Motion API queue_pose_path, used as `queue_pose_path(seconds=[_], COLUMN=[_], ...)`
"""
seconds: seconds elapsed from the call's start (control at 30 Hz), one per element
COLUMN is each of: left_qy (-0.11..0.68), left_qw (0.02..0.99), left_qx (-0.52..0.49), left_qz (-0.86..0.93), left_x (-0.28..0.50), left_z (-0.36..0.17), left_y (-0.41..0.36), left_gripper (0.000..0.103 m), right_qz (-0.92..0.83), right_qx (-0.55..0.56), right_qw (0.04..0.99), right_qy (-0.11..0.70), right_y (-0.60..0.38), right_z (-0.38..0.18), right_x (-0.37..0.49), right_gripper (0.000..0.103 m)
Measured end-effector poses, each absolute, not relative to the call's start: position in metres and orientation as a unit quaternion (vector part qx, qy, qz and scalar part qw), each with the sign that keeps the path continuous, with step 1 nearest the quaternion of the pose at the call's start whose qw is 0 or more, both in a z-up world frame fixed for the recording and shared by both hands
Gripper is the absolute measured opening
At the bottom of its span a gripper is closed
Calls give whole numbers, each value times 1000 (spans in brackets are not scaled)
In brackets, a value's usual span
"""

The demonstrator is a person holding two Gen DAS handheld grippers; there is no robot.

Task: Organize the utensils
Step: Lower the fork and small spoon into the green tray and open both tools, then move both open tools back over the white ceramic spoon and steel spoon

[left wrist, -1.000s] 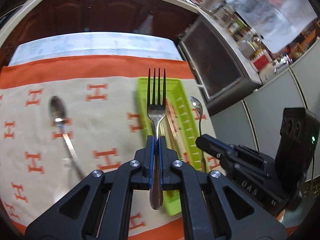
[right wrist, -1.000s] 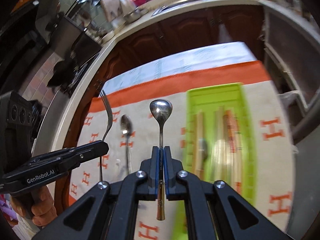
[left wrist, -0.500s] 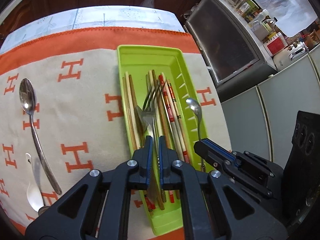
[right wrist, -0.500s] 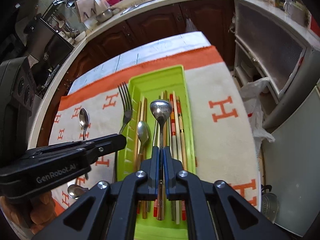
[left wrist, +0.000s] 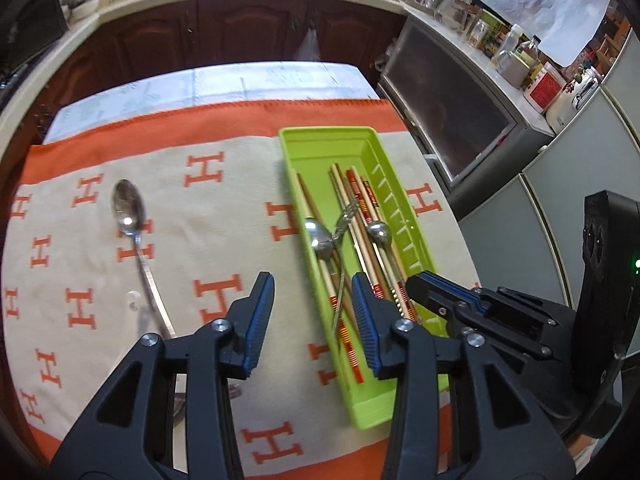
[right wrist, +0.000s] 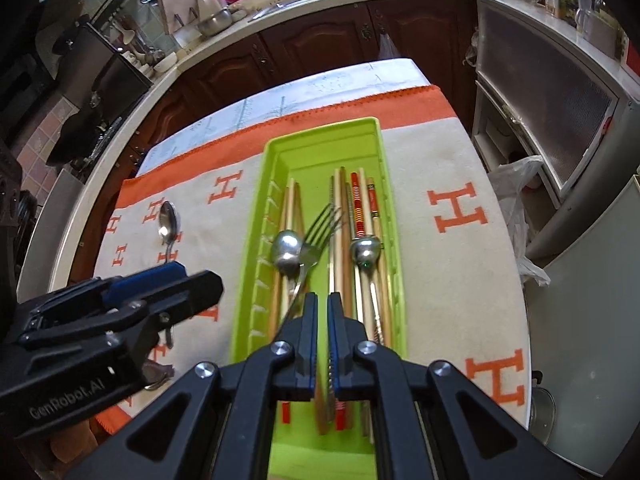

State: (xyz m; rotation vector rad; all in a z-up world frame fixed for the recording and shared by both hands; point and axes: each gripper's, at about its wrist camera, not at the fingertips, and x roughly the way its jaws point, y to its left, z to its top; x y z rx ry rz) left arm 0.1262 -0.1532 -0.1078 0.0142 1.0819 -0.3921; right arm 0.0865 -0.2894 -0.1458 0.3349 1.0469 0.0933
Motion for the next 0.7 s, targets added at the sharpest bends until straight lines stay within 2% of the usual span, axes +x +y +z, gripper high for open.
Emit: queue_pose_path(seconds=[0.7], left_qy=[442], left_qw=[892], left_qx=[9], left_qz=[-96], left_x=[63], left_z=[-85], left_y=[-39], left_gripper=[37], right_qz=[50], right_qx=[169], right_qw=[866], right_qy=[467], right_y=[-247], right_z=[-123], right_x=[47], right_gripper=[6])
